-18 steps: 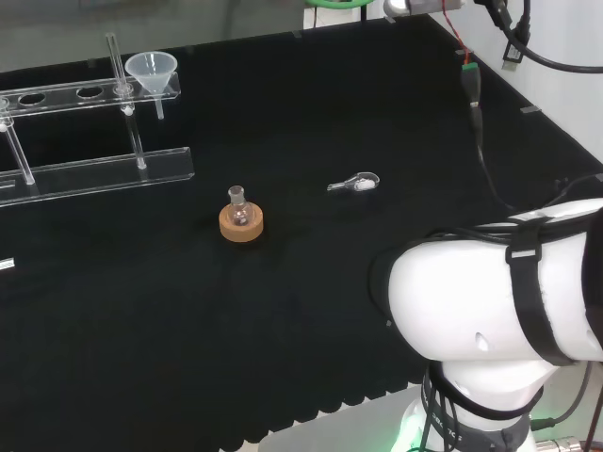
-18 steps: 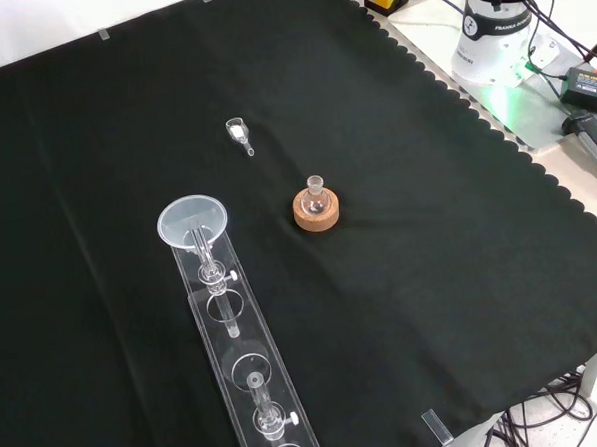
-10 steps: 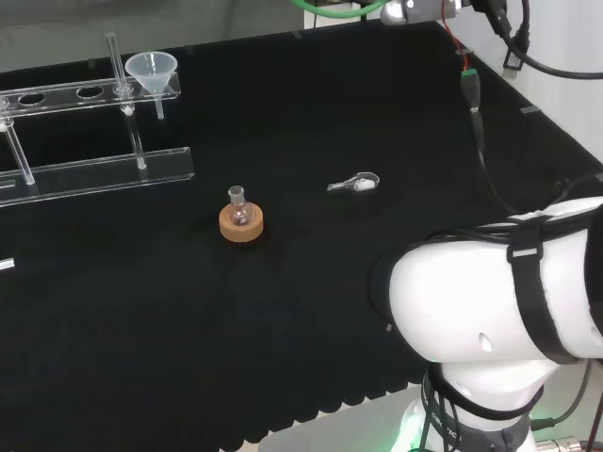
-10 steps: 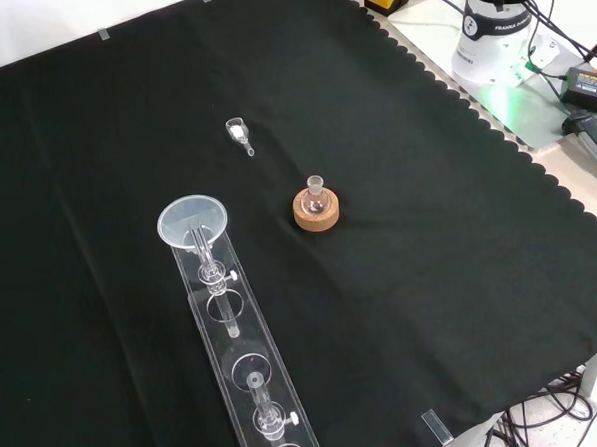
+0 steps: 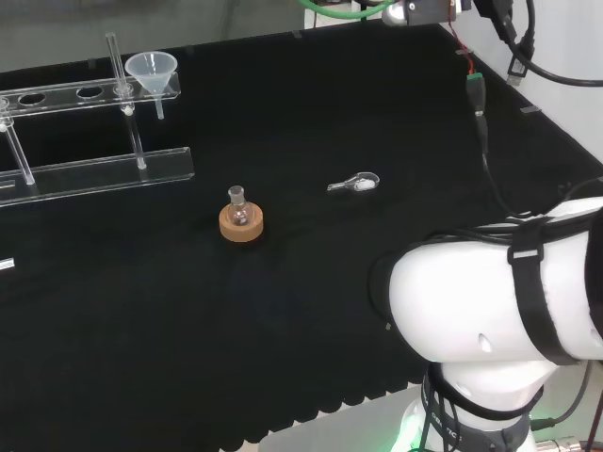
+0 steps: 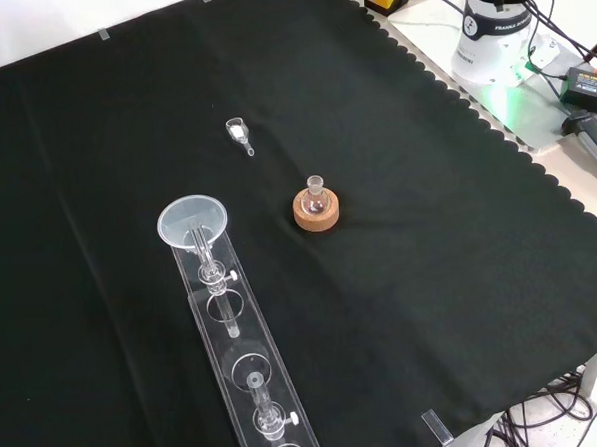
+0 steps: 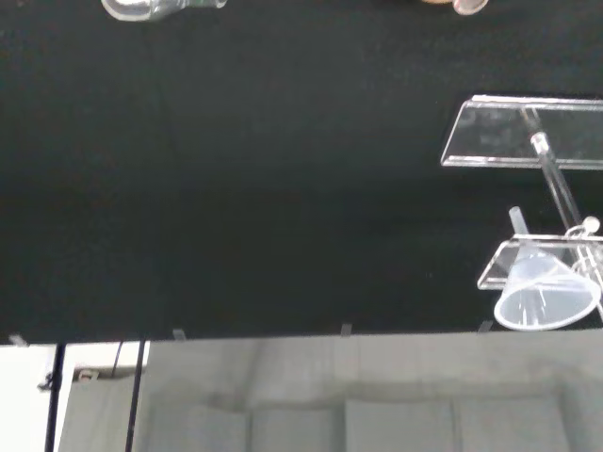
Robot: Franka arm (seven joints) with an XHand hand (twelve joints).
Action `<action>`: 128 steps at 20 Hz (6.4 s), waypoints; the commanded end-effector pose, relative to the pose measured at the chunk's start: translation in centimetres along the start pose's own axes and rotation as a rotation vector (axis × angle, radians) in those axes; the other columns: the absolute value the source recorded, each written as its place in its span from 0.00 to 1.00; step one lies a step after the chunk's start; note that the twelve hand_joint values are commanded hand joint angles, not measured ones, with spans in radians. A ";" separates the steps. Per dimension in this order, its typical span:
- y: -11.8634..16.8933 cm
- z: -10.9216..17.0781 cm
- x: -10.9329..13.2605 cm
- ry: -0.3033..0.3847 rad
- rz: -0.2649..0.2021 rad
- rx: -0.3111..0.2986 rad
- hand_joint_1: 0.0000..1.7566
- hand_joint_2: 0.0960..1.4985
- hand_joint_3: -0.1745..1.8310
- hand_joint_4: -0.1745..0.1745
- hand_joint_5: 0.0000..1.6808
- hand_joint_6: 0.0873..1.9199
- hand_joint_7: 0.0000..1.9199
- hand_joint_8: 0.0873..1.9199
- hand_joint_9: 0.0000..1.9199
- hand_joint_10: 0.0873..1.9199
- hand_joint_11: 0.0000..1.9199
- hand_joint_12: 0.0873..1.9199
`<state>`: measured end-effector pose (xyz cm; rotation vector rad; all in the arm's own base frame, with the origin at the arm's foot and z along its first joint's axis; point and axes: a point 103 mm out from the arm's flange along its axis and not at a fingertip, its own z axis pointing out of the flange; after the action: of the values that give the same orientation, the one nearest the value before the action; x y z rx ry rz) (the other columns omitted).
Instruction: Pick up the funnel from the transparent funnel stand.
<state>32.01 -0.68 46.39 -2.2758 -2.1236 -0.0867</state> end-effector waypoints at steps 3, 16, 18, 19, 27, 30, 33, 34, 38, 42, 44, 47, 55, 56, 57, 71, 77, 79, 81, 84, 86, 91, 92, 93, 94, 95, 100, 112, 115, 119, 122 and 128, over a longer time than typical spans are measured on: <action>8.8 5.0 0.8 0.140 -0.048 -0.115 0.00 0.52 0.11 0.83 0.00 0.00 0.00 0.00 0.00 0.00 0.00 0.00; 19.1 9.8 13.2 0.114 -0.097 -0.082 0.00 0.51 0.11 0.85 0.00 0.00 0.00 0.00 0.00 0.00 0.00 0.00; 20.1 10.6 14.9 0.101 -0.123 -0.057 0.01 0.51 0.11 0.86 0.00 0.00 0.00 0.00 0.00 0.00 0.00 0.00; 20.7 11.0 15.8 0.094 -0.135 -0.048 0.01 0.51 0.11 0.86 0.00 0.00 0.00 0.00 0.00 0.00 0.00 0.00; 23.6 14.7 19.6 0.039 -0.172 0.063 0.01 0.51 0.11 0.87 0.00 0.00 0.00 0.00 0.00 0.00 0.00 0.00; 24.1 15.6 20.6 0.048 -0.201 0.090 0.01 0.51 0.11 0.87 0.00 0.00 0.00 0.00 0.00 0.00 0.00 0.00; 24.5 16.8 21.7 0.035 -0.221 0.108 0.01 0.52 0.11 0.87 0.00 0.00 0.00 0.00 0.00 0.00 0.00 0.00; 24.7 17.2 22.0 0.023 -0.223 0.117 0.01 0.52 0.11 0.87 0.00 0.00 0.00 0.00 0.00 0.00 0.00 0.00; 25.1 18.5 22.5 -0.016 -0.228 0.154 0.02 0.52 0.11 0.88 0.00 0.00 0.00 0.00 0.00 0.00 0.00 0.00; 25.3 19.2 22.2 -0.027 -0.223 0.170 0.02 0.52 0.11 0.88 0.00 0.00 0.00 0.00 0.00 0.00 0.00 0.00; 25.5 19.7 22.1 -0.032 -0.225 0.182 0.02 0.52 0.11 0.88 0.00 0.00 0.00 0.00 0.00 0.00 0.00 0.00; 26.3 20.7 21.6 -0.038 -0.223 0.209 0.02 0.52 0.11 0.88 0.00 0.00 0.00 0.00 0.00 0.00 0.00 0.00; 28.4 23.5 19.7 -0.027 -0.209 0.268 0.02 0.52 0.11 0.87 0.00 0.00 0.00 0.00 0.00 0.00 0.00 0.00; 28.5 23.7 19.5 -0.027 -0.207 0.271 0.02 0.52 0.11 0.87 0.00 0.00 0.00 0.00 0.00 0.00 0.00 0.00; 28.5 24.1 19.2 -0.026 -0.205 0.273 0.02 0.52 0.11 0.87 0.00 0.00 0.00 0.00 0.00 0.00 0.00 0.00; 28.7 26.7 21.6 -0.086 -0.201 0.304 0.01 0.53 0.10 0.87 0.00 0.00 0.00 0.00 0.00 0.00 0.00 0.38; 28.9 26.7 21.2 -0.127 -0.196 0.246 0.00 0.53 0.10 0.74 0.00 0.00 0.00 0.00 0.03 0.00 0.00 0.75; 28.8 26.5 20.9 -0.137 -0.192 0.228 0.00 0.52 0.10 0.71 0.00 0.00 0.01 0.00 0.05 0.06 0.03 0.81; 28.8 26.4 20.7 -0.147 -0.189 0.213 0.00 0.52 0.10 0.69 0.01 0.00 0.01 0.10 0.02 0.29 0.08 0.83; 28.9 26.4 20.5 -0.160 -0.188 0.195 0.00 0.52 0.10 0.64 0.08 0.00 0.00 0.34 0.05 0.48 0.18 0.80; 29.0 26.5 20.6 -0.165 -0.191 0.187 0.00 0.52 0.10 0.61 0.11 0.00 0.00 0.42 0.09 0.52 0.23 0.78; 29.2 27.0 20.9 -0.174 -0.208 0.154 0.00 0.53 0.10 0.51 0.19 0.00 0.05 0.56 0.21 0.55 0.36 0.71; 29.3 27.1 21.0 -0.174 -0.209 0.151 0.00 0.54 0.10 0.50 0.20 0.00 0.06 0.57 0.23 0.56 0.37 0.71; 29.3 27.1 21.0 -0.176 -0.210 0.149 0.00 0.54 0.10 0.49 0.20 0.00 0.07 0.58 0.25 0.56 0.38 0.70; 29.4 27.2 21.0 -0.177 -0.210 0.147 0.00 0.54 0.10 0.47 0.21 0.00 0.08 0.58 0.27 0.57 0.40 0.70; 29.4 27.3 21.1 -0.179 -0.210 0.138 0.00 0.54 0.10 0.46 0.22 0.00 0.09 0.59 0.28 0.57 0.42 0.70; 29.3 27.0 21.5 -0.210 -0.214 0.058 0.09 0.57 0.12 0.29 0.25 0.00 0.19 0.67 0.49 0.58 0.69 0.59; 28.5 25.5 21.5 -0.262 -0.265 -0.217 0.42 0.61 0.15 0.00 0.28 0.50 0.46 0.81 0.79 0.63 0.99 0.57; 28.4 24.7 21.6 -0.259 -0.279 -0.271 0.47 0.61 0.15 0.00 0.36 0.50 0.52 0.79 0.84 0.61 1.00 0.59; 28.4 21.9 21.9 -0.244 -0.275 -0.322 0.52 0.61 0.16 0.00 0.44 0.49 0.59 0.76 0.89 0.59 1.00 0.62; 28.2 18.4 21.2 -0.213 -0.254 -0.365 0.54 0.60 0.17 0.00 0.48 0.48 0.61 0.74 0.90 0.58 1.00 0.64; 26.3 9.7 15.5 -0.150 -0.196 -0.431 0.55 0.60 0.18 0.00 0.51 0.47 0.64 0.72 0.91 0.58 1.00 0.65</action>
<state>61.78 18.57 31.97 -2.2804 -2.6812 -0.3058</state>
